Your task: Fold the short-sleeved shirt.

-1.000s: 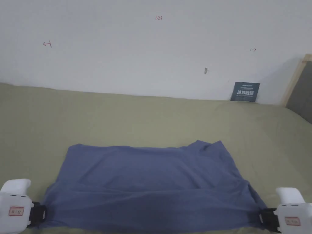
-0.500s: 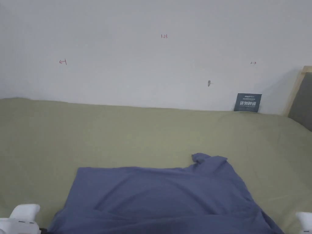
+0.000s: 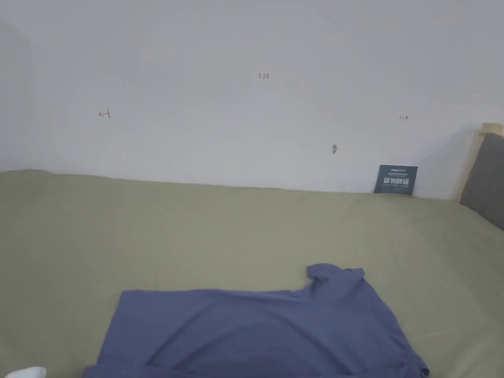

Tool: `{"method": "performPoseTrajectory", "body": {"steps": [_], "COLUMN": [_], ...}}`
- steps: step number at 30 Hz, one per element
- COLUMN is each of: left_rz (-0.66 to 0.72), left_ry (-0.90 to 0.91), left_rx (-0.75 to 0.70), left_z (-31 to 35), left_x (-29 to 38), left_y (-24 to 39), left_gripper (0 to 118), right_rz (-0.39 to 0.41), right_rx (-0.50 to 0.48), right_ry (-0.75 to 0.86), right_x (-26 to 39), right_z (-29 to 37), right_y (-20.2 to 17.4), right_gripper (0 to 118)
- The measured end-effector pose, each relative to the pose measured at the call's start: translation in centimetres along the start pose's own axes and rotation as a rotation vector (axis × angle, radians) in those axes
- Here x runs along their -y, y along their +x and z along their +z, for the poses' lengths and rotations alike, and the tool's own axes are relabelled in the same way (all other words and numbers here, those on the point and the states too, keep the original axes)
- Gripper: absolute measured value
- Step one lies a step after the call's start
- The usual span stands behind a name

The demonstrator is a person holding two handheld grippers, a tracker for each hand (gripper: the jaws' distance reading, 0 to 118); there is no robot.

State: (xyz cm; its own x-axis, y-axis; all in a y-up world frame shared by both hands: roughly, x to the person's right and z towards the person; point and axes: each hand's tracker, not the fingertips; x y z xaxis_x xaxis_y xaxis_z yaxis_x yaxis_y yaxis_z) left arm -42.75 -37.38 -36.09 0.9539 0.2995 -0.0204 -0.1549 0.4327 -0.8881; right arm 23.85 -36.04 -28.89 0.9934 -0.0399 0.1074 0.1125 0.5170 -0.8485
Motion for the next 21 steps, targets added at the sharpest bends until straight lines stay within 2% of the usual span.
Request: {"method": "performPoseTrajectory", "body": {"steps": [1, 3, 5, 7, 8, 9, 10, 11, 12, 13, 14, 17, 21], "left_rz": [0.015, 0.009, -0.019, -0.051, -0.06, -0.08, -0.112, -0.139, -0.159, -0.176, -0.182, -0.151, -0.144], "left_ry": [0.023, 0.064, 0.13, 0.177, 0.183, 0.186, 0.186, 0.18, 0.168, 0.174, 0.181, 0.146, 0.13], "left_rx": [0.009, -0.007, -0.031, -0.027, -0.027, -0.024, -0.023, -0.036, -0.075, -0.094, -0.095, -0.029, -0.104], "left_z": [1.0, 2.9, 4.2, 4.9, 4.8, 4.6, 4.0, 3.6, 2.8, 1.8, 1.0, -1.7, -4.7], "left_x": [-0.4, -1.4, -2.8, -4.1, -4.7, -5.3, -5.9, -6.1, -6.6, -7.0, -7.3, -9.7, -14.8], "left_y": [-0.1, 0.7, 1.9, 3.7, 4.5, 5.3, 6.0, 7.5, 8.2, 8.7, 9.0, 8.8, 8.8], "left_gripper": [102, 102, 101, 94, 75, 48, 26, 16, 16, 0, 0, 0, 0], "right_rz": [-0.008, -0.012, -0.02, -0.008, -0.001, 0.002, 0.012, 0.014, 0.011, 0.011, 0.03, 0.044, 0.049], "right_rx": [-0.007, -0.02, 0.02, 0.023, 0.024, 0.023, 0.012, 0.005, -0.009, -0.016, -0.012, 0.007, 0.009], "right_ry": [0.022, 0.1, 0.141, 0.166, 0.169, 0.167, 0.159, 0.155, 0.153, 0.153, 0.149, 0.123, 0.094], "right_x": [-0.3, -1.5, -3.2, -4.8, -5.6, -6.3, -7.1, -7.7, -8.2, -8.7, -9.3, -11.2, -13.8], "right_z": [0.9, 2.9, 3.8, 4.2, 4.2, 3.9, 3.4, 2.9, 2.4, 1.7, 1.0, -0.8, -3.7], "right_y": [0.0, -0.6, -1.9, -3.5, -4.4, -5.2, -5.6, -6.2, -6.7, -7.1, -7.3, -8.1, -8.4], "right_gripper": [99, 99, 99, 99, 94, 82, 61, 61, 51, 31, 8, 7, 7]}}
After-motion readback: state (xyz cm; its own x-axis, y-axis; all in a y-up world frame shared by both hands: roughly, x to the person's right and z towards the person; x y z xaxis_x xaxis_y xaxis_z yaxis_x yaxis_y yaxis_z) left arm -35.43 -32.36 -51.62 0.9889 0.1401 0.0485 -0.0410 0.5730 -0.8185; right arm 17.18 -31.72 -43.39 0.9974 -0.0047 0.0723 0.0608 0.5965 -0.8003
